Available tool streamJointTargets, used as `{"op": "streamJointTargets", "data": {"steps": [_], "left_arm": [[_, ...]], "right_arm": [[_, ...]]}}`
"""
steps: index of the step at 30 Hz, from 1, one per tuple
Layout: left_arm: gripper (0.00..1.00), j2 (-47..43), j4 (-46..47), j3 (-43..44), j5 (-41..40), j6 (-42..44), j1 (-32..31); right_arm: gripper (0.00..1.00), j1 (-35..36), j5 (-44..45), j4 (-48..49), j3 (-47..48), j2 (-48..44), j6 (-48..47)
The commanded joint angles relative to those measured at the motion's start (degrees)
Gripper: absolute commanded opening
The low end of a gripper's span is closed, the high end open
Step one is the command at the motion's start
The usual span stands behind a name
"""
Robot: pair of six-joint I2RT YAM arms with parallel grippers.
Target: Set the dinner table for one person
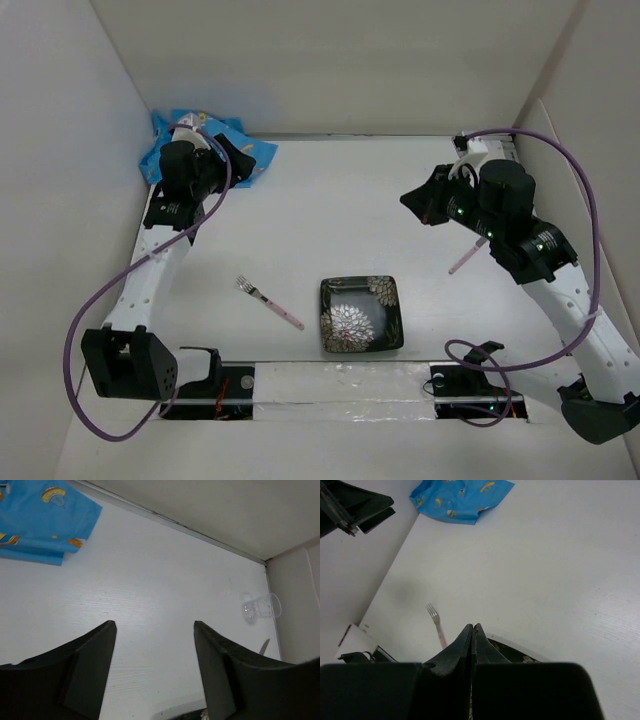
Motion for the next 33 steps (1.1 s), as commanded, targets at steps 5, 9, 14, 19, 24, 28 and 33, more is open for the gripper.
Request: {"op": "streamJointTargets", "data": {"steps": [5,9,14,19,24,28,33], "left_arm": [[0.13,8.5,-2.8,5.1,-13.1,-1.4,0.2],[0.0,18.2,-6.6,12.5,-21.0,-1.2,0.2],[0.37,28.8,-8.9,19.6,-24.1,-2.6,0.2],[0.67,38.7,-8.3,25.8,-22.7,-5.0,0.2],[0.67,48.3,-10.2,33.2,-23.2,-6.9,0.2],[0.65,53.2,-10.2,37.5,-24.2,-7.9,0.2],[0.65,58.9,-11.7,43.2,-26.3,-7.2,0.2]], "right_arm": [[0.0,-1.2,-0.5,-0.7,0.4,-0.9,-1.0],[0.0,-1.2,-0.5,-0.8,0.3,-1.1,-0.7],[0.03,-1.2,0.5,-2.1,0.3,-1.1,-0.4],[0.34,-1.2,-0.6,-2.4,-0.7,-1.0,0.1],[0.39,0.4,-0.8,-3.5,1.0,1.0,0.1],[0.39,1.0,-0.5,-4.3,1.5,2.8,0.1],[0.39,3.3,-1.2,-3.9,1.2,5.0,0.4]]}}
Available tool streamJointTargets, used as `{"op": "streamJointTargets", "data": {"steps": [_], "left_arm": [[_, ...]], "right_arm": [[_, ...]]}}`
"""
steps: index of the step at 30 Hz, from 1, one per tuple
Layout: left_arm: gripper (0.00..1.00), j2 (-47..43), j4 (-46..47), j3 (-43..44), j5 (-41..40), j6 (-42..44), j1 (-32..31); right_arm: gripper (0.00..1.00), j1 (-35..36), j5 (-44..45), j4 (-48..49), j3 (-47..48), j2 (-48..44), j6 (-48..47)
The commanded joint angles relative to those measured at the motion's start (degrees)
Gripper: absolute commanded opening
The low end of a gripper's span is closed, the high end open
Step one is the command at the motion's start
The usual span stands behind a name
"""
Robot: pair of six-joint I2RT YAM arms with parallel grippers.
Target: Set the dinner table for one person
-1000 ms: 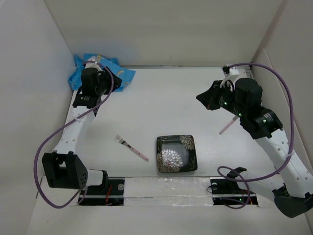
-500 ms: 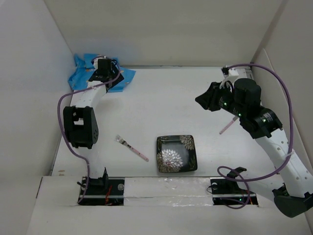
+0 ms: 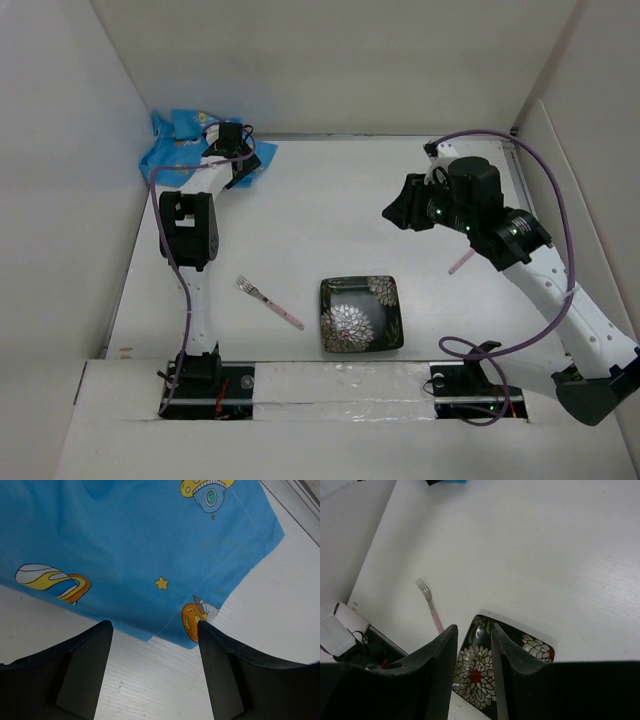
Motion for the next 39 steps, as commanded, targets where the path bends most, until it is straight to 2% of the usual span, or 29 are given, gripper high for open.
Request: {"op": "streamJointTargets", "data": {"steps": [1,4,7,8,9,13,17,18,21,25,26,27,28,29,30,31,33,36,39], "left_arm": [[0.65,3.0,-1.4,6.9,-2.6,-0.1,-0.3],[0.6,4.4,-2.1,8.0,-1.6,0.0,-0.3],[0.18,4.3,-1.5,6.9,0.8,1.2,-1.0],[0.0,4.0,-1.4,6.3,1.0,1.4,-1.7],[0.0,2.3,-0.5,3.3,1.5,2.5,-2.3],[0.0,-4.2,3.2,-6.2,3.8,5.0,-6.4],[0.0,-13.1,10.9,-17.3,7.2,9.2,-14.1],[0.0,-16.2,11.0,-20.2,7.5,9.9,-15.4],[0.0,-21.5,10.8,-25.3,7.7,13.0,-18.9],[0.0,-26.4,9.8,-29.4,13.3,16.6,-21.0],[0.08,-27.4,9.5,-29.7,13.7,17.3,-21.5],[0.18,-28.9,9.1,-30.1,14.0,18.5,-22.0],[0.4,-29.6,8.1,-30.0,14.5,18.7,-22.7],[0.5,-30.4,7.5,-29.8,15.3,18.8,-22.8],[0.57,-32.1,7.3,-29.4,15.7,18.2,-22.8],[0.65,-33.1,6.7,-29.3,15.8,17.9,-22.8],[0.67,-35.8,6.2,-29.0,15.9,17.5,-22.8],[0.65,-39.8,4.1,-29.9,12.1,16.9,-22.8],[0.64,-44.4,4.1,-35.2,4.7,13.5,-20.6]], "right_arm": [[0.38,3.0,-0.8,0.6,1.8,1.3,0.2],[0.38,4.4,-0.5,0.6,1.9,2.2,0.5],[0.37,5.2,0.9,1.6,1.1,2.2,1.1],[0.37,5.2,1.4,2.0,0.4,2.1,1.2],[0.36,5.7,1.4,2.9,0.1,2.1,1.3],[0.35,5.7,2.7,4.6,-0.4,2.7,1.9],[0.31,4.4,7.6,6.4,-0.1,3.9,3.4],[0.21,4.4,8.3,7.4,-0.2,4.4,3.6],[0.0,1.9,11.3,9.4,-0.5,6.5,5.4],[0.0,-0.9,13.9,13.2,-3.0,11.3,7.3],[0.0,-1.8,15.2,13.7,-3.7,12.7,7.7],[0.07,-1.8,16.3,14.7,-4.0,14.3,8.1],[0.15,-2.6,17.2,14.9,-4.2,18.0,9.0],[0.24,-3.2,17.5,14.9,-3.8,20.1,9.4],[0.38,-4.5,17.0,15.3,-3.5,22.3,9.6],[0.43,-5.1,16.3,15.2,-2.9,27.2,9.5],[0.56,-5.7,14.9,13.2,0.4,32.2,9.5],[0.59,-5.7,13.4,12.9,3.6,39.6,9.6],[0.6,-5.1,14.0,11.7,6.5,45.4,10.4]]}}
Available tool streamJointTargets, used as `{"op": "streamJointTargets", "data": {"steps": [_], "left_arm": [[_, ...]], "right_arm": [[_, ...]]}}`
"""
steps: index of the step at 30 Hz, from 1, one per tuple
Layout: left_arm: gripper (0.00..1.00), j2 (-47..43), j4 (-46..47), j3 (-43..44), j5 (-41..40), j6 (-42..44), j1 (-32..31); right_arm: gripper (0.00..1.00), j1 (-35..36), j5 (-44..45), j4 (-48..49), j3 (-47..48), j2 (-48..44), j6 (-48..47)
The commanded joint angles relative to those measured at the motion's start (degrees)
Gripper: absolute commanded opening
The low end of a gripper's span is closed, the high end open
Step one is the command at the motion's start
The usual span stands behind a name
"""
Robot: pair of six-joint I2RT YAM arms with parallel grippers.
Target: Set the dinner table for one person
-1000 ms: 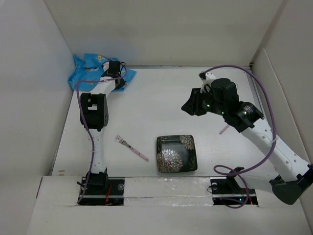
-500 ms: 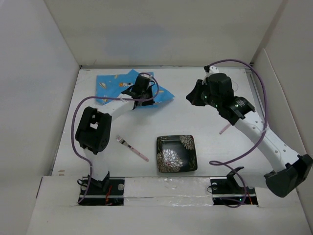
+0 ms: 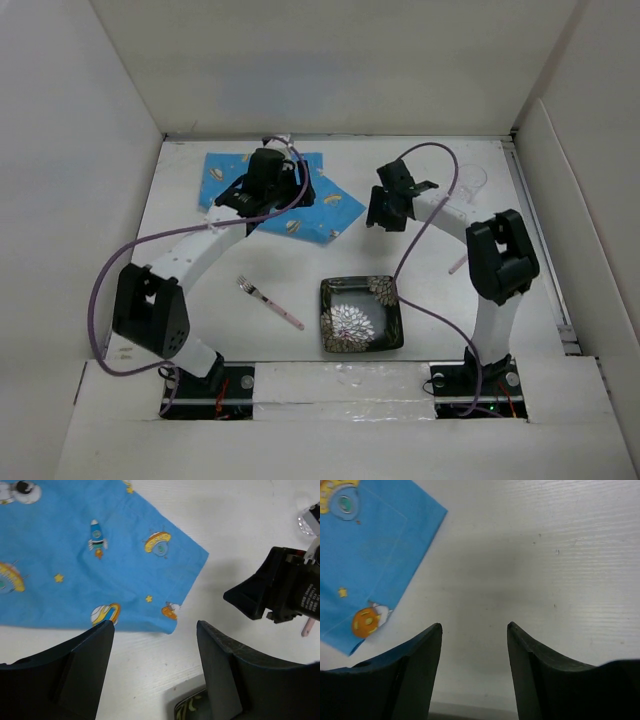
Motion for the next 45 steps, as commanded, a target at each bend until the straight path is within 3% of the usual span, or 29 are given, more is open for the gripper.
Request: {"op": "streamJointTargets", "data": {"steps": [1,5,7,10,15,18,21,27,35,39,43,45], "left_arm": [[0.64,-7.3,-0.4,-6.1,-7.1,-3.6,3.1],[0.64,-11.7,2.2,-14.5,-6.2,-10.2,11.2],[0.64,-14.4,3.6,-20.7,-3.1,-13.0,19.7],[0.65,-15.6,5.2,-23.4,-3.1,-14.0,22.6],[0.66,-14.3,8.8,-25.9,0.5,-16.0,33.1],[0.66,-9.5,8.6,-23.1,-0.3,-15.8,33.7],[0.67,-7.1,8.8,-21.8,0.5,-16.4,34.4],[0.68,1.0,9.8,-18.9,2.3,-16.9,34.9],[0.71,5.1,10.1,-16.7,7.2,-17.5,36.1],[0.7,0.0,14.0,-18.3,12.3,-18.4,36.1],[0.7,-4.7,15.1,-19.0,15.0,-19.9,36.1],[0.7,-6.1,14.2,-19.0,16.0,-20.4,36.1]], "right_arm": [[0.61,0.8,0.6,-0.5,8.3,3.0,1.1],[0.61,2.0,2.5,-4.2,15.3,9.2,1.9],[0.6,2.5,3.6,-6.5,19.4,13.6,2.4],[0.6,3.1,4.5,-9.0,23.8,16.0,2.4],[0.6,4.1,6.9,-14.9,32.8,23.3,2.9],[0.6,4.7,6.7,-15.7,35.7,25.9,2.4],[0.49,4.7,4.1,-16.7,37.3,27.3,3.1],[0.0,5.3,2.3,-12.2,35.4,23.9,3.1],[0.0,7.7,6.0,-3.5,35.9,10.2,0.0],[0.0,7.7,6.3,-2.4,39.0,4.7,-2.1],[0.0,9.9,3.4,-2.5,46.9,4.4,-3.0],[0.0,11.2,0.0,-3.6,56.3,6.4,-2.0]]}}
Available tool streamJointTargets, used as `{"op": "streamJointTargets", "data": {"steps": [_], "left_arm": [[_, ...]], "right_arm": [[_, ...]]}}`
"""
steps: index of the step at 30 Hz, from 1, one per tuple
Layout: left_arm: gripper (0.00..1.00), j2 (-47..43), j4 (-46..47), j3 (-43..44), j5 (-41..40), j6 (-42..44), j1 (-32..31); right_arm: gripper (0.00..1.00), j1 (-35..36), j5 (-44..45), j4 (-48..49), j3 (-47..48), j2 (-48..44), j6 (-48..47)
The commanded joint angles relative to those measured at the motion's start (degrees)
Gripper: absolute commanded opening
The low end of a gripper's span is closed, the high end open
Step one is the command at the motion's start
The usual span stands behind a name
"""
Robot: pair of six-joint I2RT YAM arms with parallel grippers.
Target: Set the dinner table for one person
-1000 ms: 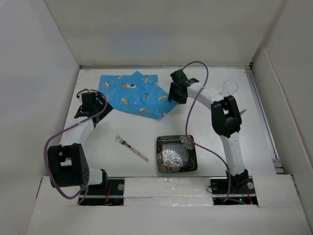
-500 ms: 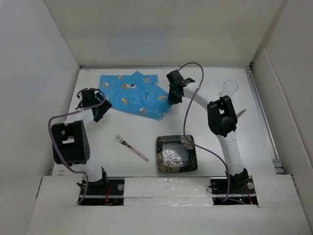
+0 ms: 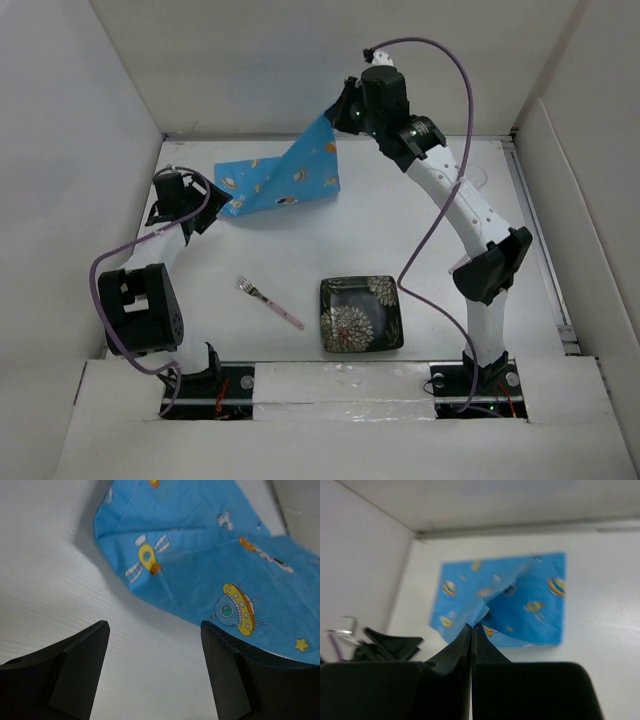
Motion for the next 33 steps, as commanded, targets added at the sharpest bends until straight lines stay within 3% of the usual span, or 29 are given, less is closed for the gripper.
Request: {"op": "streamJointTargets", "data": {"steps": [1,3,8,11,14,18,21,25,28,33], "left_arm": [[0.7,-5.1,2.4,-0.3,3.9,-1.7,0.3],[0.7,-6.9,2.5,-1.3,4.0,-2.0,0.3],[0.7,-9.6,0.3,-1.5,4.3,-1.4,0.3],[0.71,-11.0,-1.0,-1.4,5.4,-0.8,-0.3],[0.72,-12.7,-2.2,-2.3,4.2,0.6,-3.6],[0.72,-15.9,-1.6,-6.0,6.3,3.4,-6.5],[0.73,-18.3,-1.0,-9.0,7.1,8.1,-10.1],[0.72,-22.7,-2.2,-10.0,0.1,13.2,-21.1],[0.72,-26.0,-2.2,-11.7,-2.6,14.3,-26.0],[0.73,-22.7,-5.2,-10.4,-7.9,18.3,-39.1]], "right_arm": [[0.0,2.9,-6.0,2.2,11.6,2.9,0.7],[0.0,2.9,-11.8,4.8,19.3,4.1,5.6],[0.0,0.2,-14.0,18.6,24.5,2.0,15.8],[0.0,-2.7,-10.4,21.3,20.6,-2.6,16.0],[0.0,-7.9,-8.3,24.7,10.4,-9.8,17.1],[0.0,-12.7,-7.2,16.4,8.0,-10.3,15.6],[0.0,-13.8,-7.4,15.5,3.5,-10.6,14.3],[0.0,-14.9,-6.6,15.2,0.7,-10.1,14.1],[0.0,-16.1,-7.5,14.5,1.3,-9.3,14.1],[0.0,-16.6,-9.9,14.4,1.3,-9.2,14.3]]}}
